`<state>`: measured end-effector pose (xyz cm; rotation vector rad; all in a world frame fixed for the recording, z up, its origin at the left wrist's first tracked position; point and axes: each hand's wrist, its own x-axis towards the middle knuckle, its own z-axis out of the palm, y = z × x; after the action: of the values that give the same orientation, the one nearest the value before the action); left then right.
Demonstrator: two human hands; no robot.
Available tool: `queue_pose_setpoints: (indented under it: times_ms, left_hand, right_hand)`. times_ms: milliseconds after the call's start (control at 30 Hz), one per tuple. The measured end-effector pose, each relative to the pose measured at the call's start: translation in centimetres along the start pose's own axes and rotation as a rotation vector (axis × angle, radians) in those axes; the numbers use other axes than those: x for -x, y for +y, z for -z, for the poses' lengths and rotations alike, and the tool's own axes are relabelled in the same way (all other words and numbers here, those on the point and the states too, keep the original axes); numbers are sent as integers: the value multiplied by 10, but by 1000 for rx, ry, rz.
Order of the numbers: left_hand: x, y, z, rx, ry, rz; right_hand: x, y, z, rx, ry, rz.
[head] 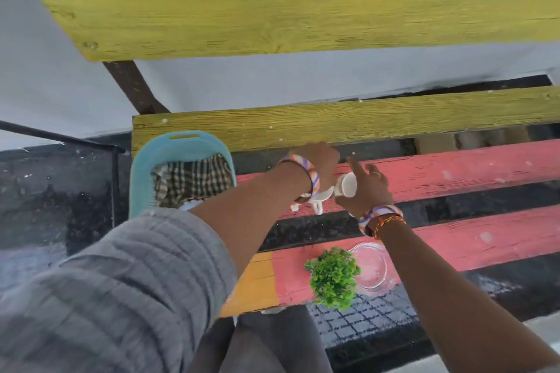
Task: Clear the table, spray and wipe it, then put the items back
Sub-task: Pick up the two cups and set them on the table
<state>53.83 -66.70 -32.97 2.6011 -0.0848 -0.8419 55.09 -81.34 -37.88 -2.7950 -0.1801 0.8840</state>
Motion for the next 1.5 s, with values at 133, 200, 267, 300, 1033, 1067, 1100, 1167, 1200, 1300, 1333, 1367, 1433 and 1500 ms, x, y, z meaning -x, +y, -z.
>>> queue_pose_setpoints:
  times_ms: [133, 200, 267, 300, 1033, 1067, 1100, 1167, 1200, 1300, 1333, 1367, 1433, 1500]
  left_hand:
    - [-24, 2, -59, 123, -96, 148]
    - [-24, 3, -77, 102, -89, 146]
    - [-23, 3, -87, 78, -17, 149]
    - [-22, 4, -88, 111, 24, 168]
    - [295, -137, 49, 317, 788, 251]
    - [321, -149, 50, 310, 815, 260]
    - [350, -164, 51, 295, 840, 277]
    - [402, -193, 50, 296, 870, 335]
    - [425, -207, 50, 304, 891, 367]
    - [491, -254, 45, 311, 968, 456]
    - [510, -270, 44, 313, 986, 480]
    - [525, -285, 42, 316, 999, 499]
    - [551, -313, 38, 319, 1013, 524]
    - [573, -341, 36, 302, 1039, 537]
  right_hand:
    - [-14, 14, -16, 67, -107, 40]
    - [-18, 18, -21, 83, -35, 65]
    - [-21, 20, -23, 98, 11, 80]
    - [-22, 21, -22, 105, 9, 87]
    - [158, -270, 38, 21, 358, 466]
    - [174, -288, 34, 24, 365, 491]
    - [190, -311, 26, 22, 377, 525]
    - [219, -353, 12, 1, 394, 573]
    - [233, -372, 6, -15, 403, 594]
    - [273, -431, -25, -69, 403, 688]
    - [283, -449, -35, -82, 392, 715]
    - [292, -465, -44, -89, 381, 740]
    - [305, -492, -60, -82, 354, 784]
    - [313, -519, -74, -70, 329, 804]
